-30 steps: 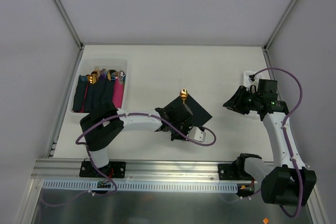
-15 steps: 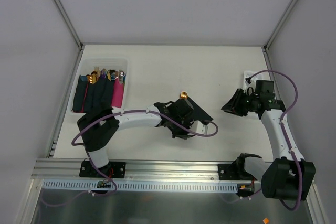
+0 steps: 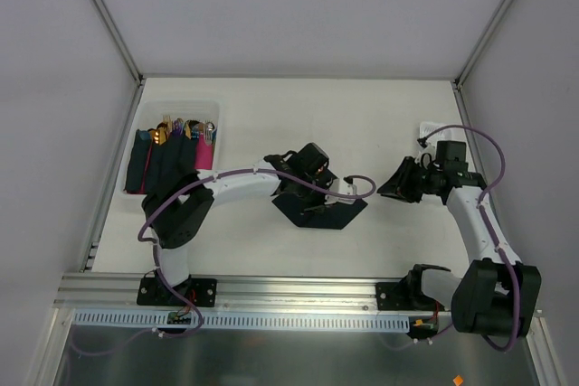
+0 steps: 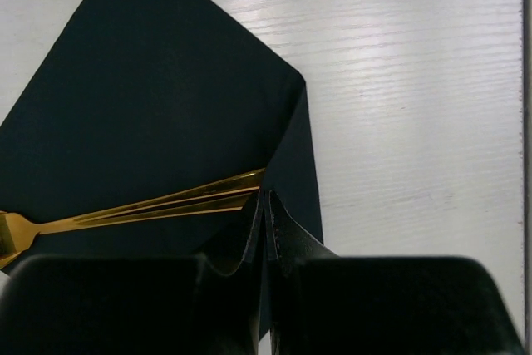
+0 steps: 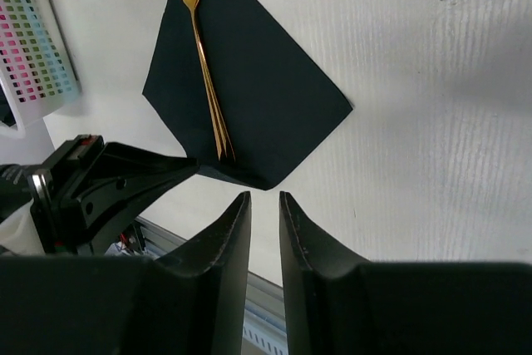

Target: Place the utensils on the paper napkin and roll it up

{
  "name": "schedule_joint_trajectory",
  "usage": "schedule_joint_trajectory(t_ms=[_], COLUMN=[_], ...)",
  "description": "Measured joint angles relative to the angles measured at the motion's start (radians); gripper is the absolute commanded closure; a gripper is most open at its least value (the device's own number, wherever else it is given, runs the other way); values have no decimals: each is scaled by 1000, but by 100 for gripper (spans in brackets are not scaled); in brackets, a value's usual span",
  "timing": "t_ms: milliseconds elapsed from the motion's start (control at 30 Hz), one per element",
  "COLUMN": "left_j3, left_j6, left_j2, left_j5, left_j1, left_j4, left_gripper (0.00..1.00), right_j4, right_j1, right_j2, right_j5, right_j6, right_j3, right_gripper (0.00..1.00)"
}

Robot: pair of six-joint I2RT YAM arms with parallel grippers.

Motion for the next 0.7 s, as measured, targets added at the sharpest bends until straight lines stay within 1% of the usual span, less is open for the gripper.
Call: schedule_joint_trajectory(t_ms=[267, 333, 533, 700], left_j3=[48, 56, 65, 75], left_j6=[8, 9, 11, 16], left_j2=[66, 77, 96, 103], left_j5=[10, 19, 22, 25], left_j1=[54, 66, 80, 85], left_j4=[-3, -3, -3, -4], left_gripper=[100, 100, 100, 100], right_j4=[50, 65, 137, 225], right_j1=[21, 41, 104, 182], right_j2=[12, 13, 23, 58], right_j5=[-35, -40, -62, -81], right_j6=[30, 43, 99, 169], right_j3=[-66, -79, -121, -156], right_gripper=[84, 87, 90, 93])
